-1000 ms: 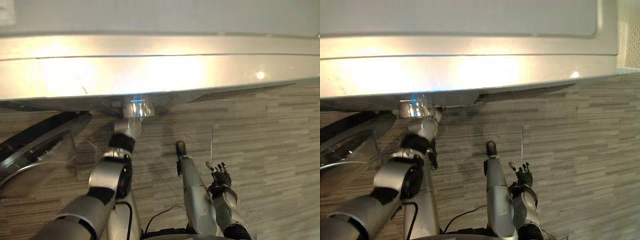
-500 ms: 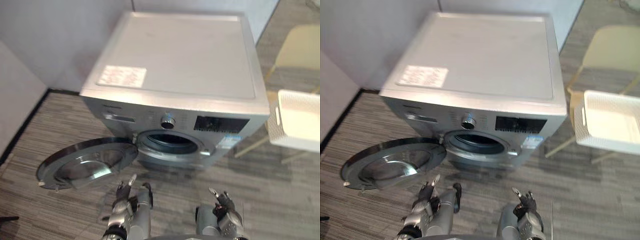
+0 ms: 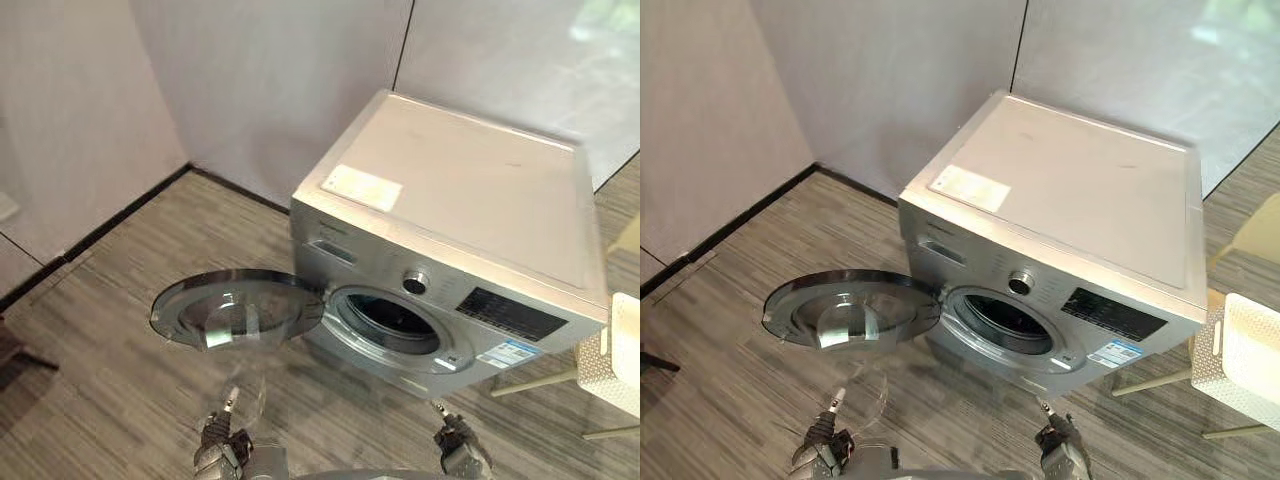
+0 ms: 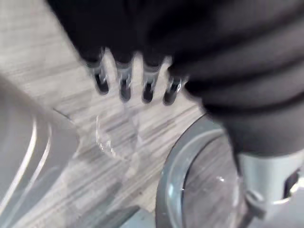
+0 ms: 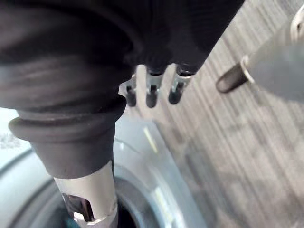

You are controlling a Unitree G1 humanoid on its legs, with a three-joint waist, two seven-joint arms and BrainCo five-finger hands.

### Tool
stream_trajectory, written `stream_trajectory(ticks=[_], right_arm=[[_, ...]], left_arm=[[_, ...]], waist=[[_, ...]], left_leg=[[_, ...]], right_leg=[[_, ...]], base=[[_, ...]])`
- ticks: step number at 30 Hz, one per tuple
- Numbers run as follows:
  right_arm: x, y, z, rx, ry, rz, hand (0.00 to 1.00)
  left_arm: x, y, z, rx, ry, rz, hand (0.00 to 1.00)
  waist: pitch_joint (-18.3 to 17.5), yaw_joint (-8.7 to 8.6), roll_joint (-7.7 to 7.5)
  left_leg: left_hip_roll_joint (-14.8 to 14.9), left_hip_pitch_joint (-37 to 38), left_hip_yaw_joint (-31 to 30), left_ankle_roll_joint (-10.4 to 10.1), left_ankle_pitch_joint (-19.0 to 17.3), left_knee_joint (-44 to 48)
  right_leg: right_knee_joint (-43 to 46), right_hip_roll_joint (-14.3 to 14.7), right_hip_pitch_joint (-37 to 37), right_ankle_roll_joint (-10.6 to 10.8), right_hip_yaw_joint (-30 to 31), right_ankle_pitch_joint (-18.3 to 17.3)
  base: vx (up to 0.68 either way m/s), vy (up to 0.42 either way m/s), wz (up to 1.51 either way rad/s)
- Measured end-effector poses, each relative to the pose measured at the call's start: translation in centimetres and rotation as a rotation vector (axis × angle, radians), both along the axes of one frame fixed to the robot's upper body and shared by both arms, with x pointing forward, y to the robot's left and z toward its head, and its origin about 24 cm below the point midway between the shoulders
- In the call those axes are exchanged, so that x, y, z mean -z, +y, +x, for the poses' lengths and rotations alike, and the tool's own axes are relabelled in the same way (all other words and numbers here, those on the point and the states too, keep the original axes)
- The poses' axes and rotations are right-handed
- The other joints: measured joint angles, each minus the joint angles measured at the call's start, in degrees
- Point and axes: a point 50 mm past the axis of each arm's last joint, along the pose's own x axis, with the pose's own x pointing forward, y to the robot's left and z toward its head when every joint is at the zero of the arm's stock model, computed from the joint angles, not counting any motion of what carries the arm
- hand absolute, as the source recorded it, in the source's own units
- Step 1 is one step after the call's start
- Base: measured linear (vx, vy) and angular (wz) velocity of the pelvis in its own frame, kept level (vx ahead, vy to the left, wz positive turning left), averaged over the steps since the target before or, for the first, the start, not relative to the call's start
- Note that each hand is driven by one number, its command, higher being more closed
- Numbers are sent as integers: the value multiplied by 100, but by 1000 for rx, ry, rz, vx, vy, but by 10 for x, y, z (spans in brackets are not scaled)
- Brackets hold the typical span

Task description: Pick up the laundry basket with both hands and put the clothes into the washing machine.

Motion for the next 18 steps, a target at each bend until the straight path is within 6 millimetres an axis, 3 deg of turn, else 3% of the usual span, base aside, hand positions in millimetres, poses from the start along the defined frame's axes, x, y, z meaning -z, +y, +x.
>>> stream_trajectory(ticks=[1, 2, 3, 4, 6, 7, 8, 9, 11, 12, 13, 14, 15, 16, 18], right_arm=[[-1, -9, 1, 50, -8, -2, 0], [1, -8, -2, 67, 5, 13, 0], [6, -5, -11, 101, 41, 46, 0], [8, -2, -13, 110, 56, 62, 0], [12, 10, -18, 130, 94, 104, 0], [12, 10, -17, 133, 92, 105, 0], [11, 10, -15, 150, 93, 102, 0], [10, 11, -10, 156, 81, 109, 0], [6, 13, 3, 142, 48, 113, 0], [2, 14, 10, 100, 23, 97, 0], [3, 14, 8, 94, 26, 94, 0], [5, 16, 1, 88, 38, 93, 0], [7, 17, -5, 91, 43, 97, 0], [7, 21, -8, 93, 39, 106, 0], [7, 24, -9, 85, 20, 109, 0]], left_arm=[[-2, -10, 9, 88, -10, 15, 0], [-4, -14, 15, 134, -19, 26, 0], [-8, -21, 26, 205, -49, 38, 0], [-11, -21, 31, 236, -68, 53, 0], [-36, -26, 64, 386, -238, 123, 0], [-44, -31, 75, 427, -294, 134, 0], [-59, -37, 92, 496, -388, 152, 0], [-65, -41, 99, 532, -425, 157, 0], [-65, -43, 100, 562, -426, 162, 0], [-58, -42, 91, 557, -392, 152, 0], [-55, -43, 88, 554, -377, 145, 0], [-52, -40, 82, 539, -357, 142, 0], [-49, -38, 76, 529, -342, 140, 0], [-46, -32, 71, 507, -323, 143, 0], [-46, -28, 68, 484, -318, 142, 0]], waist=[[-47, -47, 89], [-47, -60, 37], [10, -55, 103], [2, -54, 92], [-24, -54, 161], [-8, -52, 203], [14, -27, 242], [50, -17, 240], [109, 65, 311], [173, 60, 406], [183, -9, 420], [203, -53, 420], [210, 5, 367], [154, 61, 255], [84, 75, 127]], left_leg=[[-332, 29, -125, -151, -197, 14], [-510, -4, -141, -135, -207, 53], [-662, -4, -133, -65, -248, 100], [-702, -12, -131, -61, -250, 133], [-823, -284, -166, -25, -295, 228], [-859, -434, -163, 39, -329, 290], [-941, -718, -109, 228, -438, 378], [-1010, -919, 1, 280, -466, 509], [-1038, -1028, 319, 471, -503, 531], [-953, -829, 590, 771, -372, 142], [-955, -725, 630, 866, -285, -13], [-993, -489, 714, 899, -140, -341], [-1072, -245, 793, 873, 16, -694], [-1224, -84, 848, 867, 229, -1059], [-1397, -47, 845, 893, 453, -1410]], right_leg=[[-50, -173, 6, 163, 16, 171], [-84, -306, 17, 209, 34, 269], [-158, -386, 73, 202, 135, 505], [-236, -389, 130, 219, 131, 675], [-525, -405, 155, 398, 62, 1371], [-547, -430, 76, 457, 48, 1472], [-557, -534, -155, 439, 62, 1553], [-572, -632, -331, 361, 91, 1642], [-703, -680, -728, -450, 90, 2256], [-699, -561, -795, -543, 319, 2568], [-139, -440, -847, -346, 480, 2151], [936, -185, -851, -333, 640, 1425], [1621, 46, -833, -451, 614, 972], [1988, 259, -772, -595, 604, 658], [2082, 577, -709, -521, 729, 307]], base=[[40, 522, 41], [-8, 557, 38], [-43, 429, 32], [-88, 395, 30], [-124, 360, 34], [-169, 352, 32], [-204, 320, 12], [-270, 372, -34], [-227, 324, -86], [-175, 315, -66], [-154, 325, -33], [-81, 285, -4], [-42, 229, -15], [-20, 162, -16], [-4, 57, 11]])
